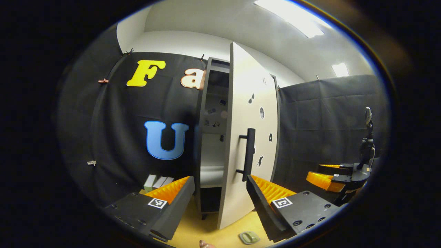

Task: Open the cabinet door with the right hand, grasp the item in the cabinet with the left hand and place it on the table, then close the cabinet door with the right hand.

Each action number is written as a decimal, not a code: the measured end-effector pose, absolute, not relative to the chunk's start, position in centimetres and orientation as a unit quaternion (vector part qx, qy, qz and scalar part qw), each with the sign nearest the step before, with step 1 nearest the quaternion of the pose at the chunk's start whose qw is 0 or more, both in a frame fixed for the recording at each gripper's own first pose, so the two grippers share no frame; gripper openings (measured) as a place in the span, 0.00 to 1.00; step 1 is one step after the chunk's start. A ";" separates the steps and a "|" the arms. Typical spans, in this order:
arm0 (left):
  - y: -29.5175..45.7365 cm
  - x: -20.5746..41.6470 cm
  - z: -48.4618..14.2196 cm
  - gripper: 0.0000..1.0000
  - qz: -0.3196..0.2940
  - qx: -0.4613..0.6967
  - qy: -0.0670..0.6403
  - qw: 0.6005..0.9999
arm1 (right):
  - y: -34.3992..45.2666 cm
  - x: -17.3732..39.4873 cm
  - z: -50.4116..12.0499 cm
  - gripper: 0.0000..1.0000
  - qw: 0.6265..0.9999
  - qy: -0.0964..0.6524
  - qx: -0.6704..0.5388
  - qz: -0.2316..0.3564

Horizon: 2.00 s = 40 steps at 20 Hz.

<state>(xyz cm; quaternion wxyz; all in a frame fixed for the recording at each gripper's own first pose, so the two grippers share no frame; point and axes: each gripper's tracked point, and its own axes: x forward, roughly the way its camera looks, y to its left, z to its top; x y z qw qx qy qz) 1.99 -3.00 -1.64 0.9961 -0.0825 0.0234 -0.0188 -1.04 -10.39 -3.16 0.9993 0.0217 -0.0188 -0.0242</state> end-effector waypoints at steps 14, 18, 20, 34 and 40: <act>-4.0 3.1 -2.8 0.95 0.046 -0.046 0.036 0.997 | -13.1 0.7 -2.4 0.98 0.999 -0.032 -0.009 -0.009; -4.5 3.4 -2.7 0.95 0.036 -0.043 0.032 0.998 | -13.0 0.8 -2.1 0.97 0.999 -0.036 -0.008 -0.004; -4.6 3.5 -2.7 0.95 0.033 -0.043 0.032 0.998 | -13.1 0.8 -2.0 0.98 0.999 -0.037 -0.009 -0.005; -4.1 3.9 -3.1 0.95 0.029 -0.044 0.037 0.998 | -13.1 0.4 -1.9 0.97 0.999 -0.038 -0.014 -0.014; -4.3 3.9 -3.2 0.95 0.027 -0.042 0.037 0.998 | -13.2 0.3 -1.9 0.97 0.999 -0.040 -0.018 -0.017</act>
